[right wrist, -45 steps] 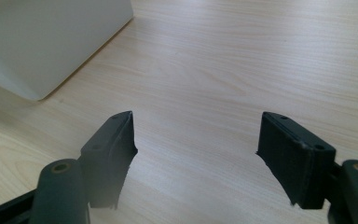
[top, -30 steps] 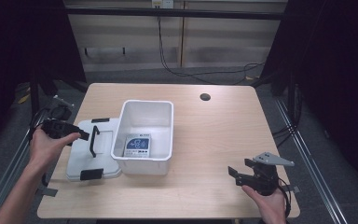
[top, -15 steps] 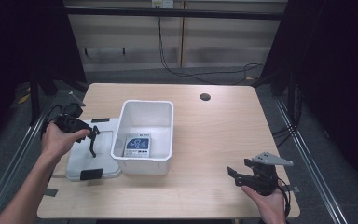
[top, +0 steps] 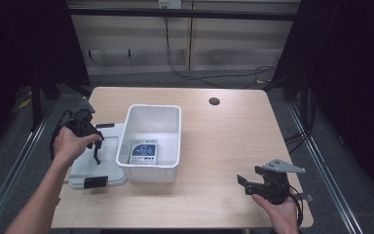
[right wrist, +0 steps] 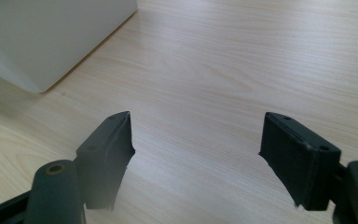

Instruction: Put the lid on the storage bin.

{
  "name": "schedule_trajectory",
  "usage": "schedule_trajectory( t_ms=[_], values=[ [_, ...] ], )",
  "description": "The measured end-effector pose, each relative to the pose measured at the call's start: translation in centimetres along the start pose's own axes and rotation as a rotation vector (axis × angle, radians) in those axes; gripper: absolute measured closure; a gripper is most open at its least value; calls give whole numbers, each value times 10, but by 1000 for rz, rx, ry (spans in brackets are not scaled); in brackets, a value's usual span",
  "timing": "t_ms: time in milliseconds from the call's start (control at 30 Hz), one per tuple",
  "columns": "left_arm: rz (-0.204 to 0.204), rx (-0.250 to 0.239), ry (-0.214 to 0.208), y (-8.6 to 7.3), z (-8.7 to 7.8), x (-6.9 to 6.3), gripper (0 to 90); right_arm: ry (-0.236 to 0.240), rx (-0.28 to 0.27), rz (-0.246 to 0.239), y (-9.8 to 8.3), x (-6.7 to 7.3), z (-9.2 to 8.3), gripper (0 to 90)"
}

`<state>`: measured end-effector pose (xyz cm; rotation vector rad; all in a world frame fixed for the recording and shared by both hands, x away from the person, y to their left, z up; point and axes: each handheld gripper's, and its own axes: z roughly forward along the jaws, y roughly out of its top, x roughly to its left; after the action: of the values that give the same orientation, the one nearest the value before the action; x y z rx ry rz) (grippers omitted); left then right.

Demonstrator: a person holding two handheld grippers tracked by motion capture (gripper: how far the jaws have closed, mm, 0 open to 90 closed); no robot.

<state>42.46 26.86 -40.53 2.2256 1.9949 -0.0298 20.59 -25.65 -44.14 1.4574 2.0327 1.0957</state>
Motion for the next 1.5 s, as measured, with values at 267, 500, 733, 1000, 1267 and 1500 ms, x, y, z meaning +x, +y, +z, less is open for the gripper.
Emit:
schedule_trajectory(
  t_ms=[267, 500, 733, 1000, 1267, 1500],
  values=[
    [-20, 5, 11, 4, 7, -6, 673, -5, 5, -3, 0, 0, 1, 230],
    [-5, 36, 23, 7, 14, -7, 739, -3, 7, -7, 0, 0, 1, 230],
    [-20, 40, 26, 8, 16, -10, 795, -5, 11, -10, 0, 1, 2, 228],
    [-40, 37, 25, 8, 14, -7, 811, -4, 14, -10, 0, 1, 2, 228],
    [-68, 37, 19, 7, 13, -3, 846, -5, 14, -14, 0, 1, 2, 225],
    [-76, 44, -4, 5, 10, 3, 848, -5, 17, -13, 0, 1, 3, 225]
  ],
)
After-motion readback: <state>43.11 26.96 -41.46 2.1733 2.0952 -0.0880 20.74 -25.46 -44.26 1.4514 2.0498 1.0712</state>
